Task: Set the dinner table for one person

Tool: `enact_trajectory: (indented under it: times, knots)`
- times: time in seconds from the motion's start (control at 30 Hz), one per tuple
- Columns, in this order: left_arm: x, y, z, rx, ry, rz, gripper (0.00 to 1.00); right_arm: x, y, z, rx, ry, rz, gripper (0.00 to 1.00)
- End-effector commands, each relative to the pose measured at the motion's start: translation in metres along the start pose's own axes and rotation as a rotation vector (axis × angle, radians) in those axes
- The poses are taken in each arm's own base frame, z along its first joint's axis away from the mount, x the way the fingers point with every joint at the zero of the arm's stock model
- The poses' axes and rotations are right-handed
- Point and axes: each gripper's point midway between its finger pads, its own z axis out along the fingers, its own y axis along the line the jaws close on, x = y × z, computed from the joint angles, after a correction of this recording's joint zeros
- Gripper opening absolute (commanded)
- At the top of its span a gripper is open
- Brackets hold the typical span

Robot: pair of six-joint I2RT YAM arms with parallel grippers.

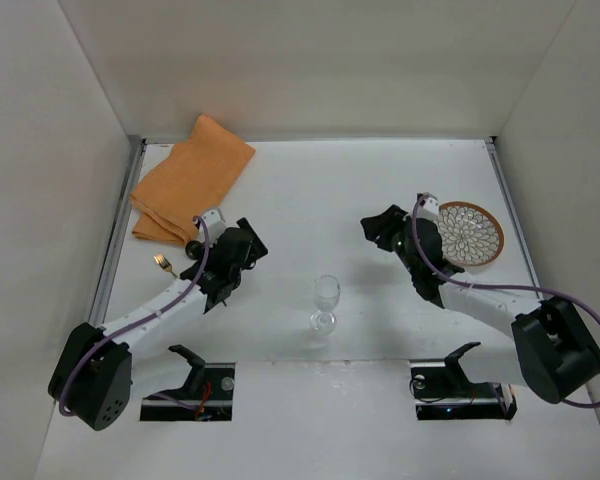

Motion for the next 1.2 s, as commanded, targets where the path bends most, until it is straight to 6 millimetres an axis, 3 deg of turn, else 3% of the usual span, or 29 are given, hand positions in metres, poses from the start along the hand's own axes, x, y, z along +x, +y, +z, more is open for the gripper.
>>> enact_trajectory:
  times: [0.0, 0.27, 0.47, 0.53, 0.57, 0.63, 0.67, 0.73, 0.8, 0.97, 1.1, 1.17]
  knots:
    - [-0.023, -0.021, -0.004, 0.057, -0.050, -0.019, 1.00, -0.009, 0.009, 0.003, -0.047, -0.031, 0.015, 0.56]
    - [-0.047, -0.026, 0.006, 0.057, -0.103, -0.004, 1.00, -0.010, 0.011, 0.001, -0.059, -0.038, 0.014, 0.51]
    - [-0.092, -0.026, 0.026, 0.045, -0.183, -0.063, 1.00, -0.006, 0.012, 0.002, -0.068, -0.016, 0.006, 0.13]
    - [-0.110, -0.029, 0.031, 0.070, -0.204, -0.094, 1.00, -0.004, 0.010, 0.003, -0.064, -0.002, 0.008, 0.07]
    - [-0.121, -0.031, 0.034, 0.090, -0.215, -0.109, 0.96, -0.004, 0.010, 0.002, -0.064, 0.004, 0.007, 0.07]
    - [-0.142, -0.031, 0.042, 0.102, -0.240, -0.147, 0.50, -0.004, 0.010, 0.001, -0.059, 0.000, -0.001, 0.08]
    - [-0.152, -0.027, 0.045, 0.086, -0.256, -0.169, 0.33, -0.005, 0.010, 0.001, -0.061, -0.005, -0.001, 0.09]
    - [-0.169, -0.015, 0.054, 0.049, -0.279, -0.205, 0.24, -0.002, 0.009, 0.004, -0.061, 0.012, 0.000, 0.11]
    - [-0.182, 0.003, 0.066, -0.005, -0.302, -0.245, 0.25, -0.001, 0.012, 0.004, -0.071, 0.014, -0.005, 0.19]
    - [-0.208, 0.056, 0.100, -0.136, -0.324, -0.367, 0.39, 0.001, 0.010, 0.006, -0.063, 0.015, -0.012, 0.37]
    - [-0.216, 0.091, 0.127, -0.217, -0.269, -0.377, 0.51, -0.001, 0.009, 0.005, -0.064, 0.010, -0.012, 0.43]
    - [-0.216, 0.114, 0.140, -0.259, -0.241, -0.383, 0.52, -0.002, 0.013, 0.003, -0.076, 0.011, -0.012, 0.45]
